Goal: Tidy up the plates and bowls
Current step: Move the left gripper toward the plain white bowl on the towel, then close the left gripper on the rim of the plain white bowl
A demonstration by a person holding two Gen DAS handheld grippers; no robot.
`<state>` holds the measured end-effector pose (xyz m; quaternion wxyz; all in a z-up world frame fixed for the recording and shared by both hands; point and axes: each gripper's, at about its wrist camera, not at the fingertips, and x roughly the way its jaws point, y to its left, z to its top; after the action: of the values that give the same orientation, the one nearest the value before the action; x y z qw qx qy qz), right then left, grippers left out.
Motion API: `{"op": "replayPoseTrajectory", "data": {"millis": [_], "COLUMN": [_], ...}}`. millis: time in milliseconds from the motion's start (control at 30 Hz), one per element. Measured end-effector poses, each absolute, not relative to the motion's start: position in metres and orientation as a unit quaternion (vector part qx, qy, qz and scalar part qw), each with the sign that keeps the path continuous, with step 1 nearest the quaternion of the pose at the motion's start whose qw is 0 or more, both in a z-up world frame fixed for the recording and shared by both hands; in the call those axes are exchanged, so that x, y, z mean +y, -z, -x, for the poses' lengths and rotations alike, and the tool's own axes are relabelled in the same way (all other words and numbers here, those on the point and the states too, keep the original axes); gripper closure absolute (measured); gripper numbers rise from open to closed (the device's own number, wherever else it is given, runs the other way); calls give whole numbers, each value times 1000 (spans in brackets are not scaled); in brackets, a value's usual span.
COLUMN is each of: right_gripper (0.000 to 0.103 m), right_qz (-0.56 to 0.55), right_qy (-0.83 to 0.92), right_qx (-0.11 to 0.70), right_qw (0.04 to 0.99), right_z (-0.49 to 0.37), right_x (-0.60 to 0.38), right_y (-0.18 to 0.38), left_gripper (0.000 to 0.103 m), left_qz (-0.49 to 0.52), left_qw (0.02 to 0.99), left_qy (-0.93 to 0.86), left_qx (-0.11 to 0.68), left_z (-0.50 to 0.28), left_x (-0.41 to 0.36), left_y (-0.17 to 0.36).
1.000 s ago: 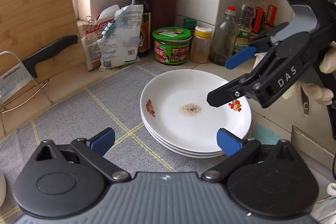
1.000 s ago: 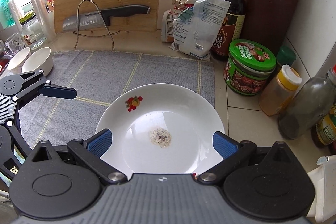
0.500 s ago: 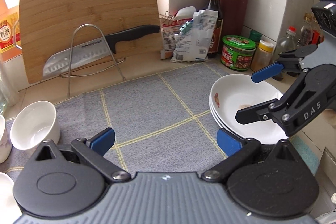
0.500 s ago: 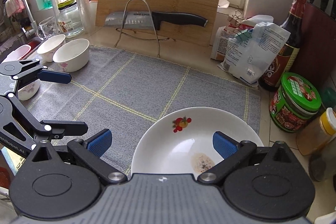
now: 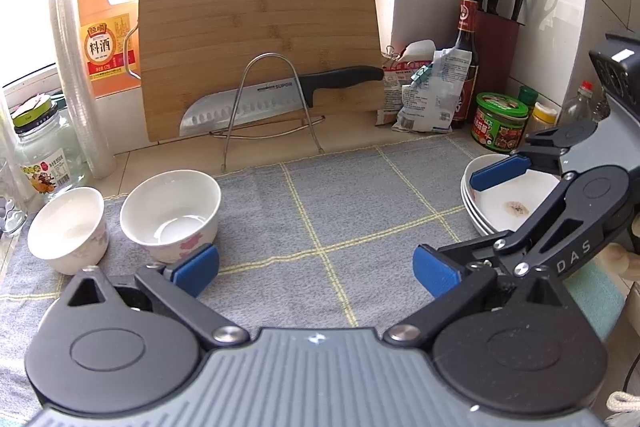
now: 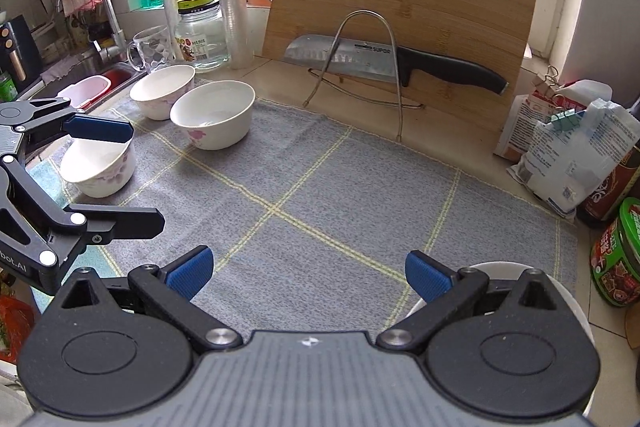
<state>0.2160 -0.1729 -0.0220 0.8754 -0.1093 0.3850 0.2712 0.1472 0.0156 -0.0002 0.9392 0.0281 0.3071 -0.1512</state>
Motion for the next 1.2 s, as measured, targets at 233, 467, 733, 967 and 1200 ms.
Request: {"op": "replayPoseTrajectory", "data": {"millis": [233,467,733,967,1200], "right_gripper": [0,0,0,0,0], "right_qz": [120,133,131,159,166], "right_qy": [-268,-287,-304,-306,-309], "right_qx": [377,380,381,367,365], "right_qw": [878,869,863,864,863], "right_z": [-190,-174,-170,-171,-179], "right_x": [-105,-34,30,69,86], "right_y": [31,49,70,79,82], "left_gripper": [1,1,1,1,4], "left_qz": [-30,-41,-42,-46,-58], "left_qw": [936,932,927,917,905], "left_qy": [151,129,109,127,151], "left_qx": [316,337,356,374,393], "left_z": [-133,-131,-142,-160,-176], "left_x": [82,142,193,213,217], "left_y": [5,14,27,36,44]}}
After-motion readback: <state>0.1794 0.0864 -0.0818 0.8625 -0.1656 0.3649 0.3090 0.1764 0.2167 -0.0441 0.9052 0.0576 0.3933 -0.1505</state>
